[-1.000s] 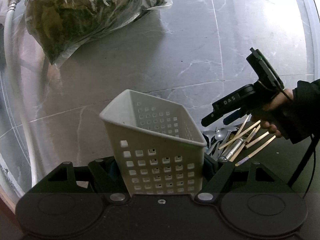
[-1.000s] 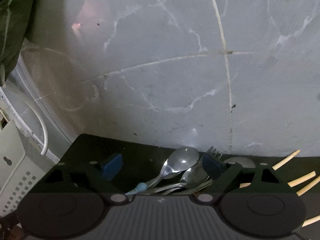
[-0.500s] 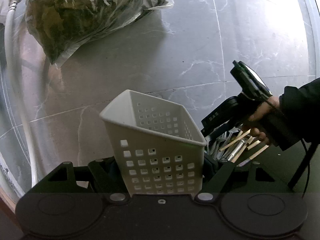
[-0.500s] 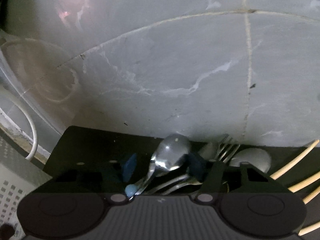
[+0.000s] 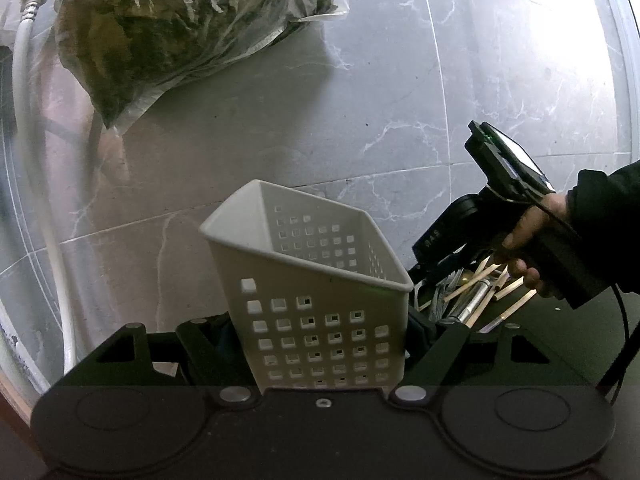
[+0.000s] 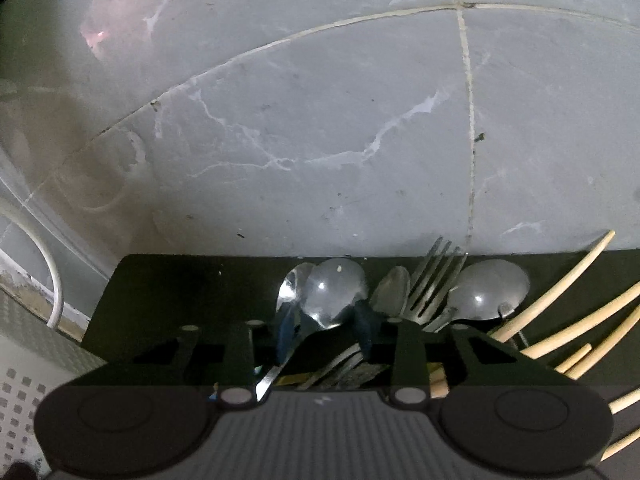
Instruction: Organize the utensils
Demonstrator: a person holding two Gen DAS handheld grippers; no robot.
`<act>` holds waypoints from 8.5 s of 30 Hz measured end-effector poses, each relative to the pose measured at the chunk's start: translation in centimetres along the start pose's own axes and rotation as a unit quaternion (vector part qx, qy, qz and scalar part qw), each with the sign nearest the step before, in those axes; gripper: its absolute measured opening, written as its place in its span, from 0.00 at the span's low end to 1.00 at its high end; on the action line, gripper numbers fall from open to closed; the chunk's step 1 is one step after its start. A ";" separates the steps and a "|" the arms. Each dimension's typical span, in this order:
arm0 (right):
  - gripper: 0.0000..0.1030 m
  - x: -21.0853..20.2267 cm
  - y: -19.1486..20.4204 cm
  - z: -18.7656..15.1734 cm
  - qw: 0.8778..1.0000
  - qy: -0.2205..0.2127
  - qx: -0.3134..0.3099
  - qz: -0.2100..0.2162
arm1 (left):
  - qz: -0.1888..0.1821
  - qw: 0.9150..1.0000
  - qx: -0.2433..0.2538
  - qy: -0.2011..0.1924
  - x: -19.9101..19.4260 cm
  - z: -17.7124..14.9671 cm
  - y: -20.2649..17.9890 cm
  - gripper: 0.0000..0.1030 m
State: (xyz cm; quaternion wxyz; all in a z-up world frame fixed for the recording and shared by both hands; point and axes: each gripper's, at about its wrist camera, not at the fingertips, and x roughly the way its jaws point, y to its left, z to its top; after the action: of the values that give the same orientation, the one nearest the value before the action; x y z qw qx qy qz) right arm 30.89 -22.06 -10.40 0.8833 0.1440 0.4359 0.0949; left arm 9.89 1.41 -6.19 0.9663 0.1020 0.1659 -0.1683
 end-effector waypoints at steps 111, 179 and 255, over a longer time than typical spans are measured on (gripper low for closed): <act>0.00 -19.0 13.0 -4.9 0.909 -0.397 -0.093 0.081 | -0.076 0.997 0.016 -0.025 -1.7 -1.4 0.9 0.75; 0.02 -20.0 5.6 -4.7 0.947 -0.289 -0.138 -0.016 | -0.045 0.999 -0.009 -0.027 -1.6 -1.8 -0.3 0.75; 0.71 2.7 -0.3 -0.9 0.982 -0.062 -0.156 0.088 | 0.013 1.000 -0.023 -0.003 -1.8 -0.8 -3.0 0.75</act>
State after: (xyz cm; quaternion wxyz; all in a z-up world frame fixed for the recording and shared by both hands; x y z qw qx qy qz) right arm 31.82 -21.44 -13.03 0.9085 0.0484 0.3455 0.2302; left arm 7.02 -0.63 -6.72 0.9711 0.0816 0.1651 -0.1520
